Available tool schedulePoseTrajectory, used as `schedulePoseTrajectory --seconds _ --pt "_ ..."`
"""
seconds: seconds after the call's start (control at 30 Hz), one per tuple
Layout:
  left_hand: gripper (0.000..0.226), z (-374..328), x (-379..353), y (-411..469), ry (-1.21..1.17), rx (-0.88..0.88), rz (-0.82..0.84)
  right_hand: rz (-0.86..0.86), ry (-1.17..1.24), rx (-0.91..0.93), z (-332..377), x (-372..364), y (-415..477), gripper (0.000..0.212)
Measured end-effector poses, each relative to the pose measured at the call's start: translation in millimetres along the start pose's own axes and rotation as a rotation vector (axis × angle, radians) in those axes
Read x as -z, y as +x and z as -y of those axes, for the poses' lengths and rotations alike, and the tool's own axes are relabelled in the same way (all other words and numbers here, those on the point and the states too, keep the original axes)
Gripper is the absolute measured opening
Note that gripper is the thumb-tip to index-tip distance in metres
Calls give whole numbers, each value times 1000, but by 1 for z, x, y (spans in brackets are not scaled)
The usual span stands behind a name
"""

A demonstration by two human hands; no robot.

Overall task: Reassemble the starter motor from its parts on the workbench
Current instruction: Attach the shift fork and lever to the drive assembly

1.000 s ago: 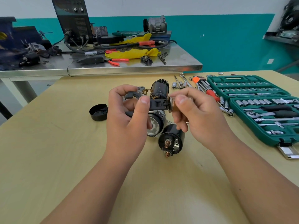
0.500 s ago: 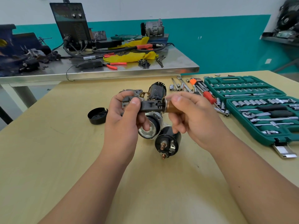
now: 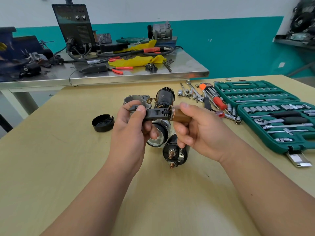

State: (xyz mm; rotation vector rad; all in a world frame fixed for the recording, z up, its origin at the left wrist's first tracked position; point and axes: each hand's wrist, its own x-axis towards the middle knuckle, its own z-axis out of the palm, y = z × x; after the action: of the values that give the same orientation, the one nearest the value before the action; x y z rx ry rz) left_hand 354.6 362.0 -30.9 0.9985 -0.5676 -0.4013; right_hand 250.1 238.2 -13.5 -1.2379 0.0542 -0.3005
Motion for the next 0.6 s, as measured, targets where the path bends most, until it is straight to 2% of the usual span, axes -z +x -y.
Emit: schedulePoseTrajectory --seconds 0.2,0.3,0.4,0.6 --pt "6 -1 1 -2 123 -56 -31 -56 -85 12 -1 2 0 28" --pt "13 -4 -1 -6 250 -155 -52 -147 -243 84 -1 2 0 23" --pt "11 -4 -2 -10 385 -275 -63 -270 -464 166 0 -1 -1 19" --pt "22 -4 -4 -16 548 -394 -69 -424 -795 331 -2 -5 -4 30"
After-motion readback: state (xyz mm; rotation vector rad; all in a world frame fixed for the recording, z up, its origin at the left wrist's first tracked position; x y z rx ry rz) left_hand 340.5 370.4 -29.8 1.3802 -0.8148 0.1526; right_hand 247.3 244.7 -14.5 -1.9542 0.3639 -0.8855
